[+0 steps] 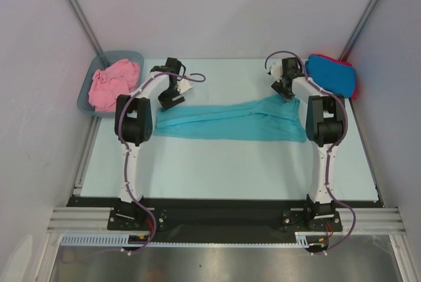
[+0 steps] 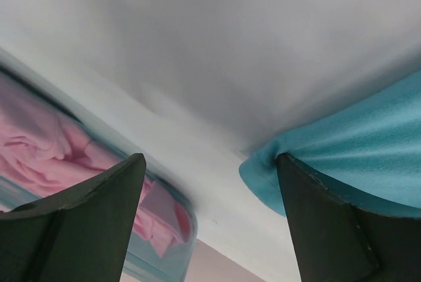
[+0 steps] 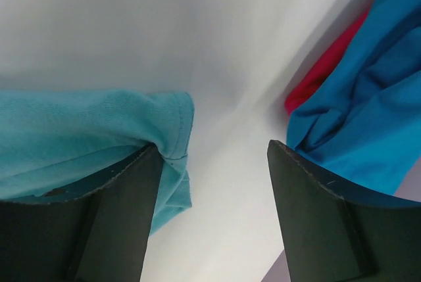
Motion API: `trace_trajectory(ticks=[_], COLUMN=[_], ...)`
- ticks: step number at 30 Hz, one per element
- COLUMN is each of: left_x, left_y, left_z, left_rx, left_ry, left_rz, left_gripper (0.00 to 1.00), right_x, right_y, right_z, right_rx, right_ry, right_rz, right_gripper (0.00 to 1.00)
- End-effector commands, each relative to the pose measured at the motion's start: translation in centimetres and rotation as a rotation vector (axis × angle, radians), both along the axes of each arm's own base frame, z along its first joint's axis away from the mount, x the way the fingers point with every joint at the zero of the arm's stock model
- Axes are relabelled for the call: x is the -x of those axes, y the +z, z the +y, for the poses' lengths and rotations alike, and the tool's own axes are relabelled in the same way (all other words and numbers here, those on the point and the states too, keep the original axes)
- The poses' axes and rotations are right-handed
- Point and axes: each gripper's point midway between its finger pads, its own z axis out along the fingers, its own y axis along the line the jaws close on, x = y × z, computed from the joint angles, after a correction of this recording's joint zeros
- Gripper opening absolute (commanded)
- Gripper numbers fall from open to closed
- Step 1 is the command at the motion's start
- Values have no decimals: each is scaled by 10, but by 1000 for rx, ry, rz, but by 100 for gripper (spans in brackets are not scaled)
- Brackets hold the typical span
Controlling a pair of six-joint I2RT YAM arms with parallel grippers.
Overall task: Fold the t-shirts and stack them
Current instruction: Fold the tshirt
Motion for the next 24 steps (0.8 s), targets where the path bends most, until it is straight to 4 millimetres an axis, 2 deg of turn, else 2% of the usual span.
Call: trace_trajectory(ticks=[1, 6, 11, 13, 14, 15, 17, 18, 19, 20, 22, 24], left_x=[-24, -35, -41, -39, -36, -33, -25, -23, -21, -17, -15, -13], left_y=[-8, -8, -1, 5, 17, 21, 28, 44, 50, 52, 69, 75], left_z=[11, 9, 10, 10, 10, 9, 9, 9, 10, 11, 11, 10], left_rx=[-63, -85, -95, -80, -69, -61, -49, -40, -36, -36, -25, -22], left_ry=[38, 23, 30, 41, 46, 47, 51, 53, 55, 57, 57, 53], left_rz=[-90, -127, -165, -175, -195, -201, -206, -234, -241, -240, -272, -280], left_gripper=[87, 87, 88, 89, 89, 89, 90, 90, 91, 93, 93, 94], right_x=[-15, -20, -15, -14, -6, -6, 1, 4, 5, 10, 18, 25], right_y=[-35, -42, -40, -24, -21, -1, 18, 26, 49, 55, 75, 84], right_z=[15, 28, 35, 35, 35, 35, 37, 37, 39, 39, 42, 47], right_rx=[4, 12, 16, 13, 10, 5, -12, -18, -36, -43, -67, -97], right_ry=[35, 57, 63, 57, 54, 53, 52, 50, 52, 49, 49, 60], right_rz=[-9, -22, -13, -32, -13, -42, -49, -53, -88, -80, -85, -77], right_gripper=[71, 71, 71, 72, 72, 72, 72, 72, 72, 72, 73, 73])
